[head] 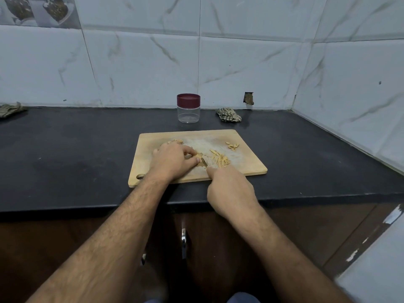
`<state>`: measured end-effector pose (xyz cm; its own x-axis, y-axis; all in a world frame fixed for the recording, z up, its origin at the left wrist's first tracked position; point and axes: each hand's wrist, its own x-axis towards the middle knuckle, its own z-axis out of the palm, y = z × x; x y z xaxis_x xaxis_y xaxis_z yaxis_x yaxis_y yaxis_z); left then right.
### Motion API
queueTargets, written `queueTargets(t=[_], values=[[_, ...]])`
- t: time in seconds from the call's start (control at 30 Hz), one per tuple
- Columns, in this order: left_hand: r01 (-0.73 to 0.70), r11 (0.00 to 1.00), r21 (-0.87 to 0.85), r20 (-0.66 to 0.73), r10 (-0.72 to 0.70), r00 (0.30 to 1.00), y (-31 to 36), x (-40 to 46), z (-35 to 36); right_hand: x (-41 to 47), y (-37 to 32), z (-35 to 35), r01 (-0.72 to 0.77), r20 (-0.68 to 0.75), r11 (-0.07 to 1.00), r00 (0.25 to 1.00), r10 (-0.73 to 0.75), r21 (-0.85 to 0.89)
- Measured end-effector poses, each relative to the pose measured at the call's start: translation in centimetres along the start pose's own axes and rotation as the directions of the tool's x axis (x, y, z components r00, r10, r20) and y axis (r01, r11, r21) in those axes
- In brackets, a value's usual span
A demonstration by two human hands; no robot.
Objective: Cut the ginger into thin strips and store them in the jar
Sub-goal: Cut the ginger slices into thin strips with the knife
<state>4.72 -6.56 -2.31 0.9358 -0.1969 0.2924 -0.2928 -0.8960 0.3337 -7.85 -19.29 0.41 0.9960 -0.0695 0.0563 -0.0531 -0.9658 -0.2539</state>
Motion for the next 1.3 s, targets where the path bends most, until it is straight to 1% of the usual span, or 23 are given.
queueTargets(t=[0.1,0.37,0.6,1.03,1.3], values=[[0.007,1.000,-0.026,-0.003,-0.007,1.000,0.0,0.0,-0.1,-0.5,0.5,-0.1,0.009,-0.006,1.000,1.000,-0.009,0.012],[0.009,0.998,-0.063,0.001,-0.009,1.000,0.0,-0.1,-0.2,0.6,0.1,0.0,0.008,-0.083,0.997,0.997,-0.002,0.081],[0.004,0.998,-0.058,-0.018,-0.005,1.000,-0.1,-0.1,0.0,2.0,-0.2,0.0,0.006,-0.072,0.996,0.997,0.000,0.093],[0.008,0.999,-0.042,-0.012,-0.009,1.000,-0.1,0.0,0.0,3.2,-0.7,-0.1,0.005,-0.031,0.999,1.000,-0.004,0.043],[0.014,0.999,-0.035,-0.013,-0.015,1.000,-0.1,0.1,0.0,0.1,0.2,0.3,0.022,-0.008,1.000,1.000,-0.022,0.010]])
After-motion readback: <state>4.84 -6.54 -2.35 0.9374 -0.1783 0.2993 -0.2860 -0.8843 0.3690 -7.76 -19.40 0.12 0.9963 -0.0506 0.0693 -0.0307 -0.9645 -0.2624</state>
